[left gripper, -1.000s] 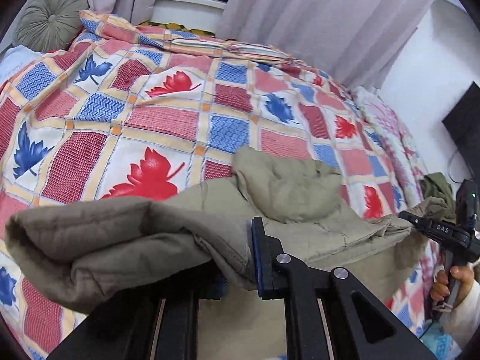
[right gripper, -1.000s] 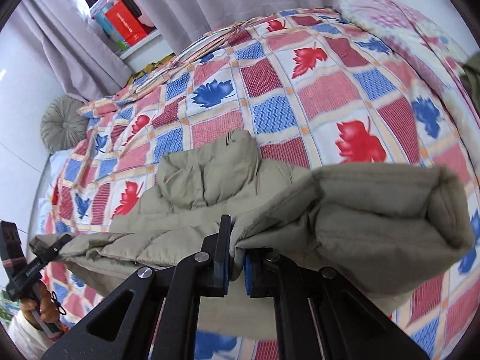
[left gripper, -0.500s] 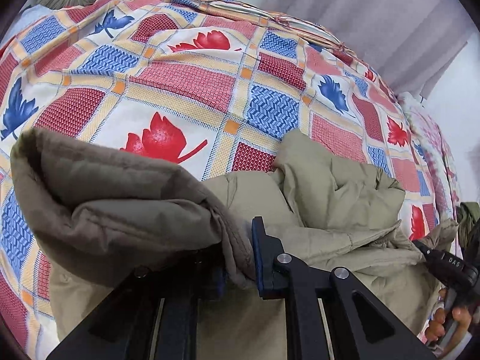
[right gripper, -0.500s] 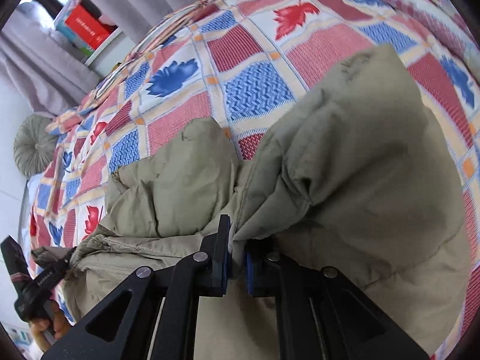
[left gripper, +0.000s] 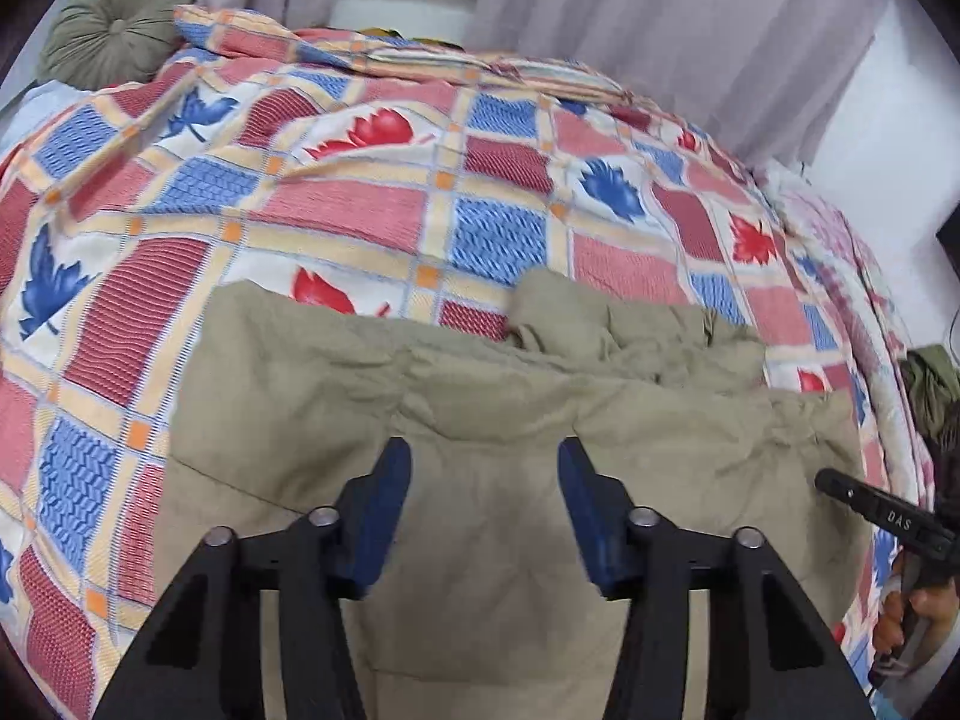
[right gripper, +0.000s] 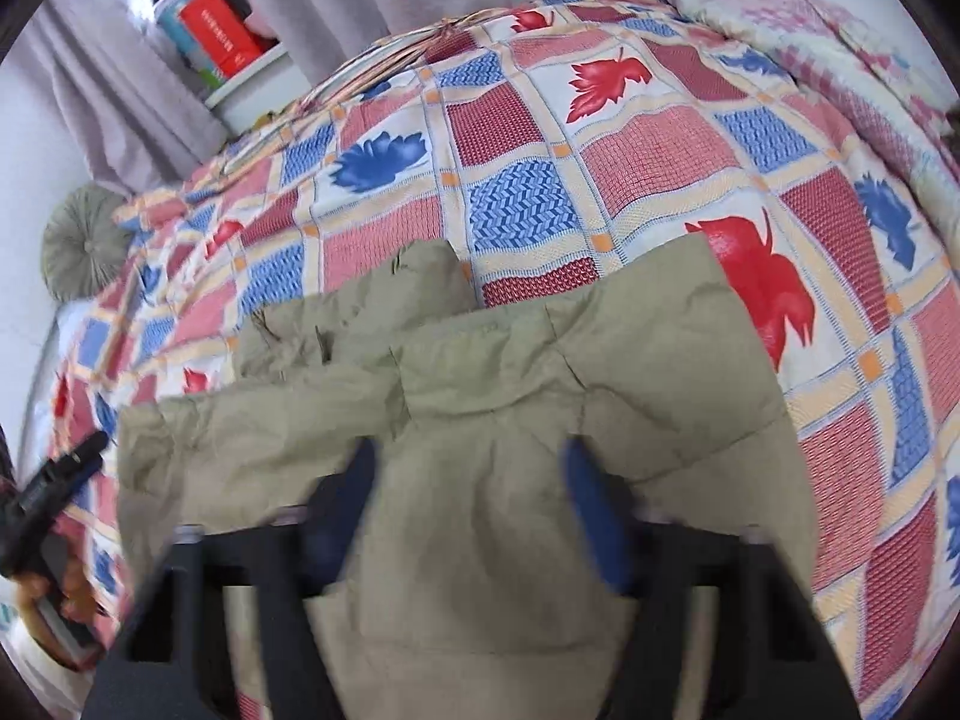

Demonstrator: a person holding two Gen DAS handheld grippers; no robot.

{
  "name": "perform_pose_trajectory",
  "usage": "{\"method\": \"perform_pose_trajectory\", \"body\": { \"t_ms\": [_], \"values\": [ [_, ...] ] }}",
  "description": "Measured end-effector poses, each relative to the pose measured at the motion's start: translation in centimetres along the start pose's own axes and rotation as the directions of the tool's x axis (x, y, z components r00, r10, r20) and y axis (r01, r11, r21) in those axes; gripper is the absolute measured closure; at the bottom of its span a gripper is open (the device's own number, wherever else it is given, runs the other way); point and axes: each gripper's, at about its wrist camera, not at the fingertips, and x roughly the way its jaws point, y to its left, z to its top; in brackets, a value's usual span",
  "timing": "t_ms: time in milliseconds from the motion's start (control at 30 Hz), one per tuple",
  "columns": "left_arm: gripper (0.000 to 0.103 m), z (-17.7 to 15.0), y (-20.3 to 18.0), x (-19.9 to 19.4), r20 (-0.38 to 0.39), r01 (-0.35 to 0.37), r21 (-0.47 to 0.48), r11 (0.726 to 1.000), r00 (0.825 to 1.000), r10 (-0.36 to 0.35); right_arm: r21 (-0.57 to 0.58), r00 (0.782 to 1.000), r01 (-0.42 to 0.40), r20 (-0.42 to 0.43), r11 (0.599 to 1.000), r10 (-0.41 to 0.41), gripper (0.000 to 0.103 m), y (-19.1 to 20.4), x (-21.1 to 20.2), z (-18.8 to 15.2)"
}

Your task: Fold large clothes

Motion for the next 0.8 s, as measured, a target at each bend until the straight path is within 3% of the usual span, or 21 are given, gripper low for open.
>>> {"method": "perform_pose_trajectory", "body": {
  "t_ms": [100, 200, 367, 467, 600, 667, 800],
  "values": [
    [0.063, -1.7, -2.2, 3.6, -0.041, -0.034, 0.045, 0.998, 0.999, 0.036, -0.06, 0.999, -0.008, -0.053, 0.998, 0.005, 0.084, 0.6, 2.3, -0.9],
    [0.063, -2.5, -3.0, 6.2, -0.015, -0.109, 0.058, 0.992, 0.994, 0.11, -0.082, 0.997, 0.028, -0.066, 0.996, -0.034, 0.084, 1.1, 5.2, -1.3],
    [0.063, -0.6, -2.2, 9.2, -0.012, -0.147, 0.015, 0.989, 0.989, 0.147, -0.083, 0.997, 0.057, -0.042, 0.995, -0.061, 0.085, 1.6, 8.9, 0.1],
    [0.063, 0.5, -1.3, 9.1, -0.022, -0.156, -0.012, 0.988, 0.988, 0.155, -0.082, 0.997, 0.068, -0.04, 0.994, -0.071, 0.088, 1.5, 10.2, 1.0],
    [0.063, 1.3, 1.6, 6.6, 0.037, -0.24, -0.001, 0.971, 0.97, 0.24, -0.052, 0.997, 0.071, -0.035, 0.996, -0.073, 0.087, 0.5, 9.0, 1.8],
    [0.063, 1.2, 4.2, 5.9, 0.037, -0.273, -0.034, 0.961, 0.961, 0.274, -0.049, 0.99, 0.138, 0.011, 0.989, -0.138, 0.087, -1.2, 7.3, 1.9],
    [0.063, 0.5, 6.0, 7.0, 0.01, -0.303, -0.052, 0.952, 0.953, 0.303, 0.075, 0.968, 0.243, 0.05, 0.967, -0.247, 0.088, -6.6, 5.4, 2.0]
  ]
}}
